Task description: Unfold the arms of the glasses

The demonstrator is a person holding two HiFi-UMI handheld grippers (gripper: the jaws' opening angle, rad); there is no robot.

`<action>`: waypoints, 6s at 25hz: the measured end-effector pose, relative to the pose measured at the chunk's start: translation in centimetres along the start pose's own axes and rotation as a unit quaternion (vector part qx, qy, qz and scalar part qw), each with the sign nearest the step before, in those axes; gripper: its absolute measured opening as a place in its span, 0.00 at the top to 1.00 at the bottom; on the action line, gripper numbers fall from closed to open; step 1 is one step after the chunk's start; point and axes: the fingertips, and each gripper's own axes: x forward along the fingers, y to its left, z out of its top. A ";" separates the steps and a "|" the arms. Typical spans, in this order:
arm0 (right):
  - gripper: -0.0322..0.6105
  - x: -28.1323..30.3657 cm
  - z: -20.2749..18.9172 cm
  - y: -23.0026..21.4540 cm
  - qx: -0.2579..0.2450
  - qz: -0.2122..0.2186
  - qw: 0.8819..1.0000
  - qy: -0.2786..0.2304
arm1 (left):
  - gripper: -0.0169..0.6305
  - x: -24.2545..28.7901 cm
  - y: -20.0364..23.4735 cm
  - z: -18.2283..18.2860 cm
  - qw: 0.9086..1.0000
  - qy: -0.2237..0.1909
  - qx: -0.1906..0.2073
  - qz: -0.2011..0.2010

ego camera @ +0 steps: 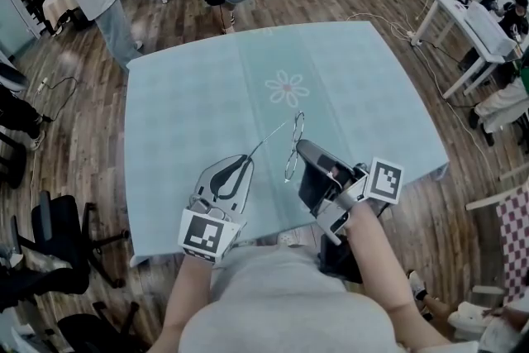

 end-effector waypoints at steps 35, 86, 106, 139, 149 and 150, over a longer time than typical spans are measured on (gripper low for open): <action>0.93 -1.1 -2.2 0.0 -0.005 -0.004 1.000 0.026 | 0.94 2.8 6.7 0.6 0.997 0.018 -0.066 0.046; 0.93 -2.1 -2.9 1.4 0.003 0.020 0.999 0.031 | 0.77 5.6 -0.1 0.6 0.975 -0.023 -0.135 -0.174; 0.93 -1.3 -3.3 1.5 0.022 0.027 0.998 0.048 | 0.82 8.4 -3.4 1.8 0.979 -0.041 0.152 -0.133; 0.93 -1.6 -2.6 0.4 0.020 0.010 0.999 0.035 | 0.91 6.3 -0.4 0.7 0.985 -0.033 0.154 -0.072; 0.93 -1.3 -2.4 0.2 0.017 0.005 0.999 0.028 | 0.91 4.8 1.1 0.4 0.988 -0.027 0.144 -0.049; 0.93 -1.3 -2.4 0.2 0.016 0.004 1.000 0.027 | 0.91 4.6 1.2 0.4 0.988 -0.027 0.143 -0.047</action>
